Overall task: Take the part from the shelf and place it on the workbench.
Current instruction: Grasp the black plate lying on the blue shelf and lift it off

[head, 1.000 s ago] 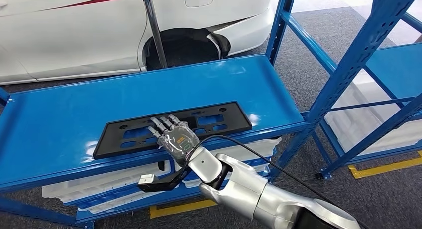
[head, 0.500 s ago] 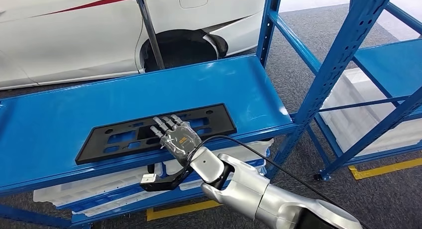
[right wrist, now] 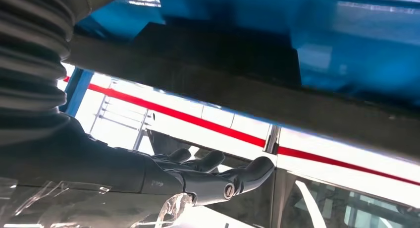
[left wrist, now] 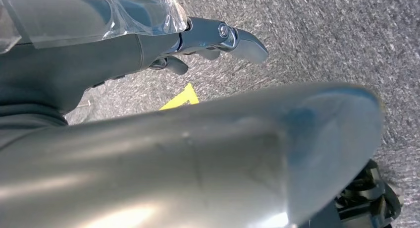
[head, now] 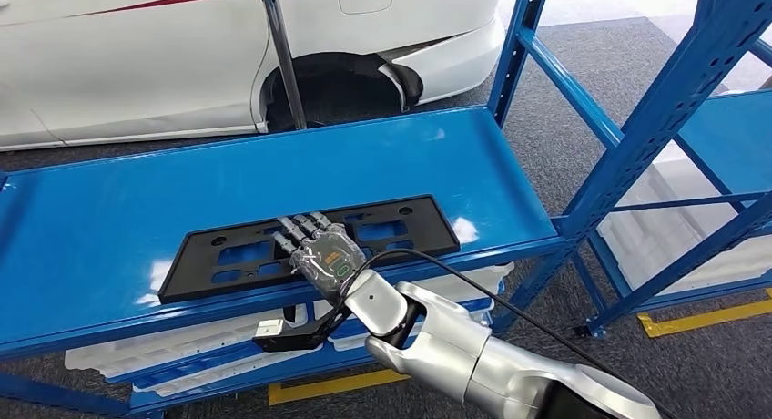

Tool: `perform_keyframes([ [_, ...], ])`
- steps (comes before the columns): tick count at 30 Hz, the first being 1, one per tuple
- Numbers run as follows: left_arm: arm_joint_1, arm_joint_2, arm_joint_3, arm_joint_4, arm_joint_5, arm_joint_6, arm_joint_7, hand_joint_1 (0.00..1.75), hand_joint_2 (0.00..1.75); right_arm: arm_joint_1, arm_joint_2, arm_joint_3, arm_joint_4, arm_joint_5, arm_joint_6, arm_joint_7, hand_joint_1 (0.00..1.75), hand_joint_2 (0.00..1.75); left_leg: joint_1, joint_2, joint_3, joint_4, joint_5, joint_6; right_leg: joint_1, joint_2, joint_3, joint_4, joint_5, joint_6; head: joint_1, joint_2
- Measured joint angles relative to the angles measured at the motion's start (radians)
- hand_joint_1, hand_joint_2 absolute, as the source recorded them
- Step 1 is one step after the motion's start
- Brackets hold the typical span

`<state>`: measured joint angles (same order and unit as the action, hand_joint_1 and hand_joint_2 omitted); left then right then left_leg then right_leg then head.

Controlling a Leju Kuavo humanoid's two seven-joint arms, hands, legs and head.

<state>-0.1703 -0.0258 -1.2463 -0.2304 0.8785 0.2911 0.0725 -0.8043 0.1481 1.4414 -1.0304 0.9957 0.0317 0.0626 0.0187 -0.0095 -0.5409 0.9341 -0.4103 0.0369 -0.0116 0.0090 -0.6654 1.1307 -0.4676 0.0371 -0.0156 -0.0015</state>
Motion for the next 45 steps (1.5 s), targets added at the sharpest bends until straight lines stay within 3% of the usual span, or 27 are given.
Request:
perform_keyframes([
  [2, -0.001, -0.001, 0.0, 0.0, 0.0, 0.0, 0.0, 0.0, 0.0, -0.001, 0.001, 0.0, 0.0, 0.0, 0.0, 0.0, 0.0, 1.75, -0.004, -0.002, 0.006, 0.001, -0.008, -0.009, 0.005, 0.0, 0.064, -0.136, 0.054, -0.01, 0.0, 0.0],
  [3, -0.002, -0.001, 0.0, 0.0, 0.0, 0.0, 0.0, 0.0, 0.0, -0.001, 0.001, 0.0, 0.0, 0.0, 0.0, 0.0, 0.0, 1.75, -0.006, -0.002, 0.007, 0.001, -0.011, -0.014, 0.007, 0.0, 0.079, -0.167, 0.062, -0.014, -0.001, 0.0],
  [7, -0.003, -0.001, 0.0, 0.0, 0.0, 0.0, 0.0, 0.0, 0.0, -0.002, 0.006, 0.001, 0.0, 0.0, 0.0, -0.002, 0.0, 1.75, -0.001, 0.001, 0.001, 0.018, -0.028, -0.034, 0.007, 0.002, 0.085, -0.18, 0.061, -0.032, -0.002, 0.0],
  [9, -0.003, -0.001, 0.0, 0.0, 0.0, 0.001, 0.0, 0.0, 0.0, -0.003, 0.011, 0.001, 0.0, 0.0, 0.0, -0.002, 0.0, 1.75, 0.002, 0.003, -0.044, 0.113, -0.076, -0.045, 0.001, 0.0, 0.09, -0.183, 0.06, -0.04, -0.004, 0.0],
  [11, -0.002, -0.001, 0.0, 0.0, 0.0, 0.001, 0.0, 0.0, 0.0, -0.002, 0.013, 0.002, 0.0, 0.0, 0.0, -0.003, 0.0, 1.75, 0.003, 0.003, -0.121, 0.261, -0.131, -0.053, 0.001, 0.0, 0.092, -0.183, 0.057, -0.044, -0.005, 0.0],
  [12, -0.001, -0.001, 0.0, 0.0, 0.0, 0.001, 0.0, 0.0, 0.0, -0.002, 0.013, 0.002, 0.0, 0.0, 0.0, -0.003, 0.0, 1.75, 0.003, 0.003, -0.151, 0.31, -0.142, -0.055, 0.001, 0.0, 0.094, -0.182, 0.055, -0.045, -0.005, 0.0],
  [13, 0.0, -0.001, 0.0, 0.0, 0.0, 0.001, 0.0, 0.0, 0.0, -0.001, 0.014, 0.002, 0.0, 0.0, 0.0, -0.004, 0.0, 1.75, 0.003, 0.003, -0.161, 0.316, -0.13, -0.055, 0.001, 0.001, 0.096, -0.182, 0.053, -0.045, -0.005, 0.0],
  [14, 0.0, -0.001, 0.0, 0.0, 0.0, 0.001, 0.0, 0.0, 0.0, 0.0, 0.014, 0.003, 0.0, -0.001, 0.0, -0.004, 0.0, 1.75, 0.003, 0.003, -0.151, 0.28, -0.1, -0.054, 0.001, 0.002, 0.1, -0.182, 0.051, -0.043, -0.005, 0.0],
  [16, -0.001, -0.001, 0.0, 0.0, 0.0, 0.001, 0.0, 0.0, 0.0, -0.001, 0.016, 0.003, 0.0, -0.002, -0.001, -0.004, 0.0, 1.75, 0.002, 0.004, -0.088, 0.128, -0.02, -0.049, 0.002, 0.003, 0.109, -0.182, 0.044, -0.038, -0.005, 0.0],
  [17, -0.002, -0.001, 0.0, 0.0, 0.0, 0.001, 0.0, 0.0, 0.0, -0.001, 0.016, 0.003, 0.0, -0.002, -0.002, -0.004, 0.0, 1.75, 0.0, 0.003, -0.058, 0.064, 0.006, -0.044, 0.004, 0.004, 0.113, -0.182, 0.041, -0.034, -0.005, 0.0],
  [18, -0.003, -0.001, 0.0, 0.0, -0.001, 0.001, 0.0, 0.0, 0.0, -0.002, 0.017, 0.003, 0.0, -0.002, -0.002, -0.004, 0.0, 1.75, -0.001, 0.003, -0.04, 0.023, 0.02, -0.04, 0.008, 0.005, 0.114, -0.18, 0.037, -0.031, -0.004, 0.0],
  [19, -0.003, -0.001, 0.0, 0.0, -0.002, 0.001, -0.001, 0.0, 0.0, -0.002, 0.017, 0.003, 0.0, -0.003, -0.003, -0.004, 0.0, 1.75, -0.002, 0.002, -0.032, 0.006, 0.022, -0.037, 0.011, 0.005, 0.114, -0.178, 0.034, -0.035, -0.004, 0.0],
  [22, -0.001, -0.004, 0.0, 0.0, -0.003, -0.001, -0.003, 0.0, 0.0, -0.001, 0.017, 0.005, 0.0, -0.006, -0.003, -0.006, 0.0, 1.75, -0.003, 0.0, -0.03, 0.003, 0.022, -0.036, 0.015, 0.005, 0.116, -0.179, 0.032, -0.063, -0.003, 0.0],
  [23, -0.002, -0.004, 0.0, 0.0, -0.002, -0.001, -0.003, 0.0, 0.0, -0.002, 0.017, 0.006, 0.0, -0.007, -0.003, -0.008, 0.0, 1.75, -0.004, -0.001, -0.029, 0.003, 0.021, -0.034, 0.015, 0.005, 0.117, -0.182, 0.033, -0.064, -0.003, 0.0],
  [26, -0.002, -0.004, 0.0, 0.0, 0.0, -0.002, -0.003, 0.0, 0.0, -0.001, 0.017, 0.009, 0.0, -0.008, 0.004, -0.015, 0.0, 1.75, -0.006, -0.001, -0.03, 0.004, 0.019, -0.028, 0.015, 0.004, 0.12, -0.189, 0.036, -0.057, -0.003, 0.0],
  [31, -0.003, -0.004, 0.0, 0.0, 0.001, -0.002, -0.003, 0.0, 0.0, -0.002, 0.02, 0.01, 0.0, -0.016, 0.034, -0.03, 0.0, 1.75, -0.009, -0.001, -0.03, 0.005, 0.018, -0.025, 0.01, 0.004, 0.122, -0.194, 0.038, -0.024, -0.003, 0.0],
  [45, -0.004, -0.004, 0.0, 0.0, 0.012, -0.002, -0.003, 0.0, 0.0, -0.003, 0.026, 0.011, 0.004, -0.044, 0.084, -0.039, 0.0, 1.75, -0.004, 0.0, -0.026, 0.001, 0.019, -0.027, 0.013, 0.005, 0.122, -0.194, 0.037, -0.021, -0.004, 0.0],
])
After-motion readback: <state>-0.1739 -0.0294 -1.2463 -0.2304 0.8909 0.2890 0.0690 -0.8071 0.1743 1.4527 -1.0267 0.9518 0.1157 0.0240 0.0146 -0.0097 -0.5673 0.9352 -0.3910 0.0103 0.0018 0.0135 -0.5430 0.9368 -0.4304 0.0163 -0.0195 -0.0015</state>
